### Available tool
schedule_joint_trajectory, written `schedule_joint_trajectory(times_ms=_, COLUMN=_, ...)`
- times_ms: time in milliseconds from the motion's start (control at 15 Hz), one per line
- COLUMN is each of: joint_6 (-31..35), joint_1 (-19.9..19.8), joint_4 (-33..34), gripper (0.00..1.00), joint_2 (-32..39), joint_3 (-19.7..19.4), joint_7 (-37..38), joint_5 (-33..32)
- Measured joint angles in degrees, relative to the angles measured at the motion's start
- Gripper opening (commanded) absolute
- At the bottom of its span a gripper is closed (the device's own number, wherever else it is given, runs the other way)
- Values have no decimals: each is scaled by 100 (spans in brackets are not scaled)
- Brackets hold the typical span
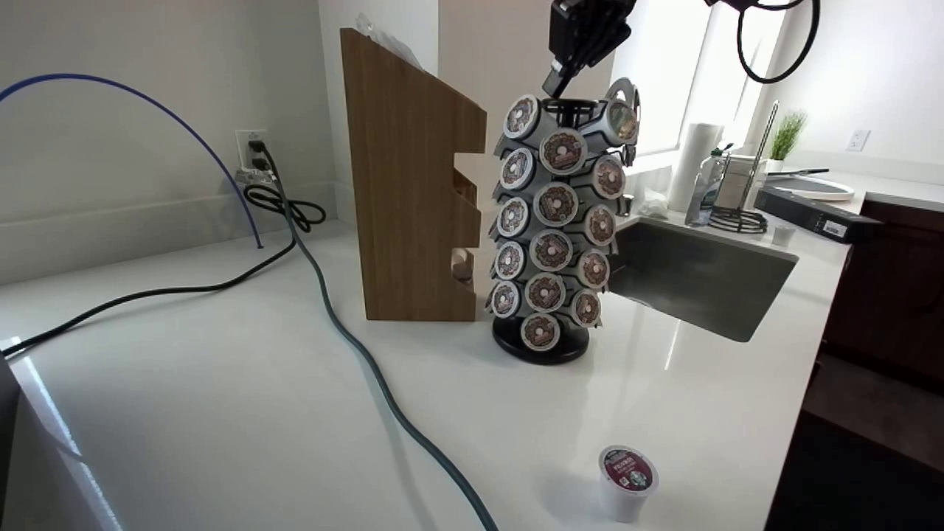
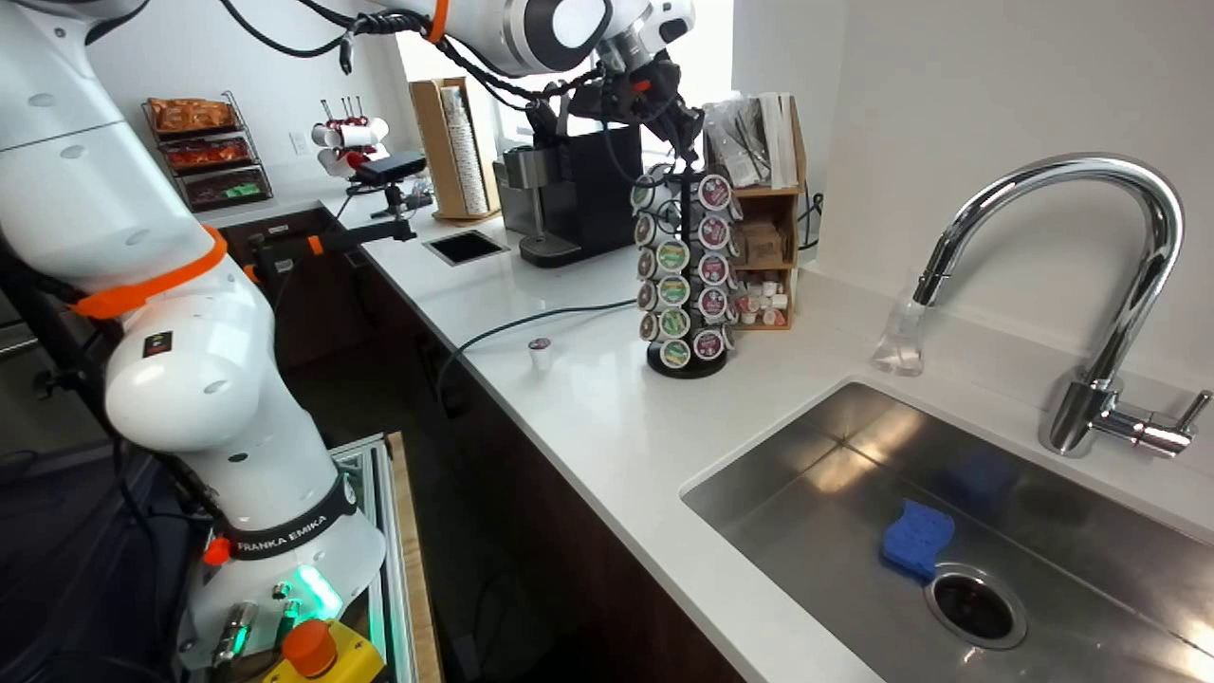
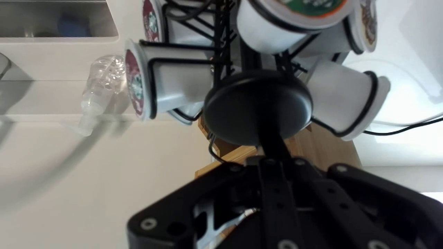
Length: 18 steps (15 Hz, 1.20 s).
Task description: Turn the rack to the right
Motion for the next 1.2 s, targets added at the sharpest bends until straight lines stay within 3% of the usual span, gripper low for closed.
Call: schedule_joint_trajectory(times_ms=1200, joint_6=-215, joint_1=59, joint_4=5, gripper=0, joint_2=-65, joint_3=-66, joint_7=-527, joint_5=395)
